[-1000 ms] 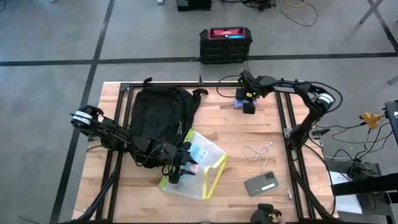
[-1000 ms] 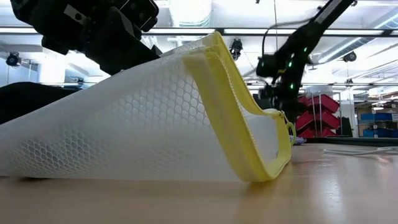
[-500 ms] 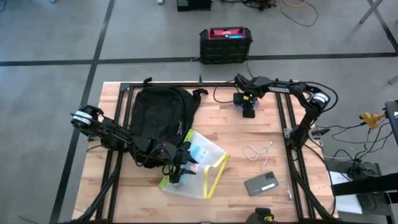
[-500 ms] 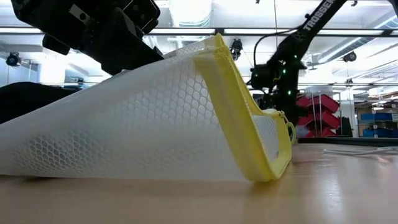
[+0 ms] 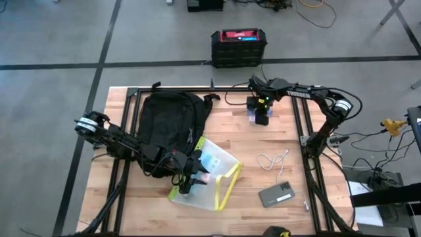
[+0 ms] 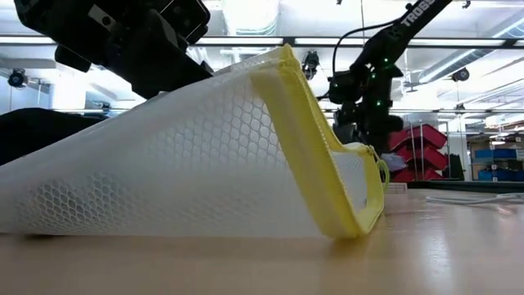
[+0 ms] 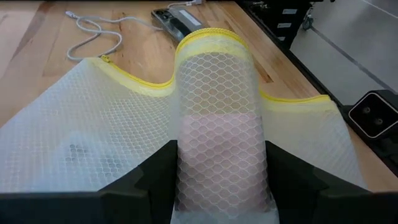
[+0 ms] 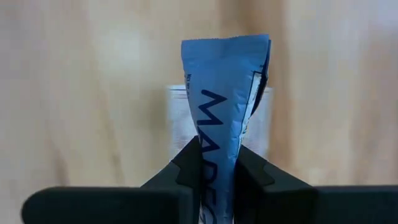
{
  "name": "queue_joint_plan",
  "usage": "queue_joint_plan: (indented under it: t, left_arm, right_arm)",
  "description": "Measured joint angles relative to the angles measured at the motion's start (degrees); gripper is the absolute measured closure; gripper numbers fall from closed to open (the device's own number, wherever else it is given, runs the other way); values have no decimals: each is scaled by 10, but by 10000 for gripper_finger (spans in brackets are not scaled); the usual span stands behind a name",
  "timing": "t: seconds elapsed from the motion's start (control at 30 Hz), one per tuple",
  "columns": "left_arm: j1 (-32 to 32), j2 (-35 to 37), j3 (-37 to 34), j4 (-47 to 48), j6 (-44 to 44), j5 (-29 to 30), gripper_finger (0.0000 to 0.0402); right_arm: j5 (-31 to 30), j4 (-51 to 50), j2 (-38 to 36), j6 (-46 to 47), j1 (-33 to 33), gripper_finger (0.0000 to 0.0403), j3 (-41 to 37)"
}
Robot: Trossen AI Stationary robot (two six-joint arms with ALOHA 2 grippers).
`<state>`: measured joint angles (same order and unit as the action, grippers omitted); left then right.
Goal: Unpack backpack
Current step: Put the white card box into the white zip bag
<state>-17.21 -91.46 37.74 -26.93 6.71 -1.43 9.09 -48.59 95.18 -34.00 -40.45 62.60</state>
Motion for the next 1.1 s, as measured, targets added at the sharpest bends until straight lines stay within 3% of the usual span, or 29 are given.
queue_joint_plan:
  t: [0.27, 0.43, 0.87, 1.1]
  left_arm:
    - [0, 0, 0, -1, -3, 0, 217]
    - [0, 0, 0, -1, -2, -1, 219]
    - [0, 0, 0, 0, -2, -1, 216]
    - [0, 0, 0, 0, -2, -1, 217]
  right_arm:
    - [-22, 50, 3, 23, 4, 304, -43]
    - [-57, 53, 3, 36, 5, 239, -46]
    - [-58, 59, 5, 28, 12, 46, -46]
    - [-85, 96, 52, 14, 12, 21, -45]
